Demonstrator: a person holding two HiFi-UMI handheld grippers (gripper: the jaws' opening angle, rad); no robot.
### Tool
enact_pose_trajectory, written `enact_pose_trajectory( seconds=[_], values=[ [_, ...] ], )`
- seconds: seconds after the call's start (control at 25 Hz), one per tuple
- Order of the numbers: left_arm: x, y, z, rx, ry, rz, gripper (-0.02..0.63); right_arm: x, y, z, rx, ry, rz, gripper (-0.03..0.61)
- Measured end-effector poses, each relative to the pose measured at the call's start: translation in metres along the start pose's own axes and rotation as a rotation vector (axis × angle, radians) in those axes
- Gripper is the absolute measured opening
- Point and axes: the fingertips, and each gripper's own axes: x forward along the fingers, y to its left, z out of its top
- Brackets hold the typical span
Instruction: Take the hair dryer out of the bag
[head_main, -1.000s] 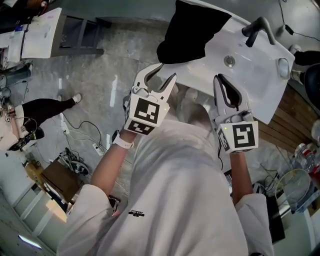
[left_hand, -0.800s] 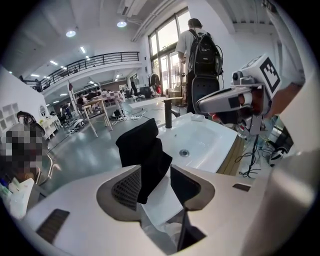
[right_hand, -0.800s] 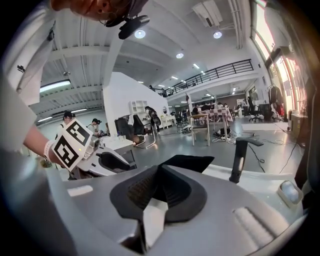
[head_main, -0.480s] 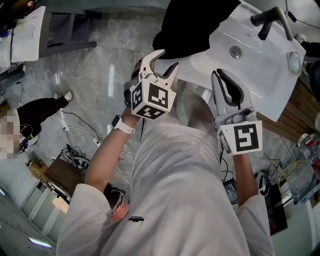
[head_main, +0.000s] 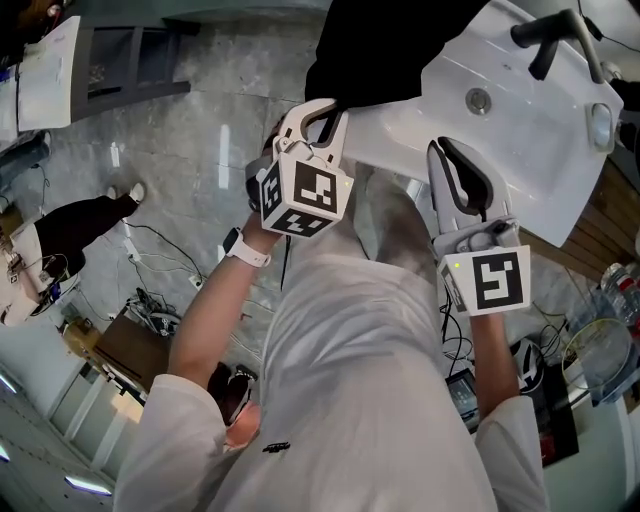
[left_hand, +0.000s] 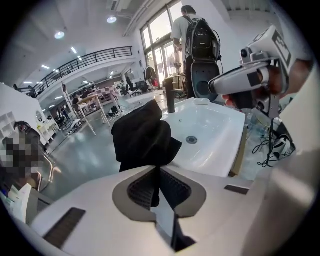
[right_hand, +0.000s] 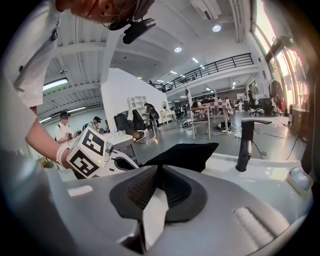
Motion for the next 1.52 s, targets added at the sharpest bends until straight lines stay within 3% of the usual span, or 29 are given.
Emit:
enact_pose_trajectory(
  seconds=[0.44, 0.76, 1.04, 1.2, 1.32, 1.52],
  values=[
    [-0.017, 0.010, 0.046, -0.109, -0.085, -0.066, 0.022, -0.004, 0.005, -0.009, 0.004, 0.024, 0.015, 0.040],
    [-0.012, 0.034, 0.074, -0.052, -0.103, -0.047, 0.021, 0.012, 0.017, 0.007, 0.037, -0.027, 0.034, 0.051],
    [-0.001, 0.056, 0.090, -0.097, -0.111, -0.102, 0.021, 0.036, 0.025, -0.002, 0.070, 0.030, 0.090, 0.133],
    [0.009, 0.067, 0.094, -0.057, -0.098, -0.113, 0.021, 0.052, 0.030, -0.003, 0.073, 0.049, 0.115, 0.164],
    [0.014, 0.074, 0.098, -0.028, -0.096, -0.126, 0.021, 0.066, 0.033, -0.008, 0.109, 0.081, 0.127, 0.219],
    [0.025, 0.081, 0.107, 0.020, -0.091, -0.173, 0.021, 0.095, 0.037, -0.020, 0.177, 0.167, 0.147, 0.251]
  ],
)
